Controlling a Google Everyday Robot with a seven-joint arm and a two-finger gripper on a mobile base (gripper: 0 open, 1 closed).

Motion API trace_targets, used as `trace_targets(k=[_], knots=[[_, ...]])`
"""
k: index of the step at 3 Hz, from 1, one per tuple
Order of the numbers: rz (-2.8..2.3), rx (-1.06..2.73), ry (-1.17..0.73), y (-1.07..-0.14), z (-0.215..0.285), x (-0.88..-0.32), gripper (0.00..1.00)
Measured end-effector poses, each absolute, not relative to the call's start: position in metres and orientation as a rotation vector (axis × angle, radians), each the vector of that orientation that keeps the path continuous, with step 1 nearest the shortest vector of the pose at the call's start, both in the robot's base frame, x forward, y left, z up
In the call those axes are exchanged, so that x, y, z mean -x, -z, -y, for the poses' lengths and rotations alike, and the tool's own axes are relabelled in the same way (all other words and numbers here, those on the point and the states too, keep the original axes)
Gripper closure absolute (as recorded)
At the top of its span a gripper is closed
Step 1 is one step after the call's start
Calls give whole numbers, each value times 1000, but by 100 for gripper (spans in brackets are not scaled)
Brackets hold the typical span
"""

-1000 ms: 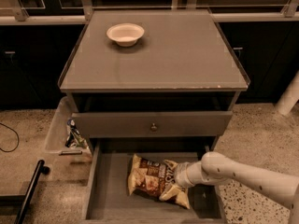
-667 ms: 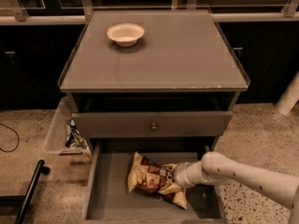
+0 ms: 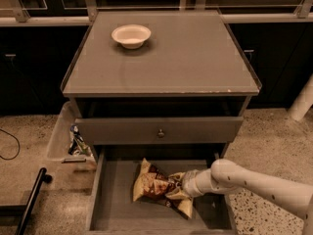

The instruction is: Pick brown chip bag from middle drawer and place on counter

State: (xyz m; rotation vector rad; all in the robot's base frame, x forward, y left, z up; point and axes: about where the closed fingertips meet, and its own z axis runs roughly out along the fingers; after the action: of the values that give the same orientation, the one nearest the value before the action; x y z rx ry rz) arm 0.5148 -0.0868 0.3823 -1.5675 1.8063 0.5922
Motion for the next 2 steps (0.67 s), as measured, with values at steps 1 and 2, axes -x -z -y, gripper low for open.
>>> trace_targets(k=[1,2], knots=[[-1806,1567,-593,-382,87,-515,100],[-1799,1554,-618,-388,91,-515,100]])
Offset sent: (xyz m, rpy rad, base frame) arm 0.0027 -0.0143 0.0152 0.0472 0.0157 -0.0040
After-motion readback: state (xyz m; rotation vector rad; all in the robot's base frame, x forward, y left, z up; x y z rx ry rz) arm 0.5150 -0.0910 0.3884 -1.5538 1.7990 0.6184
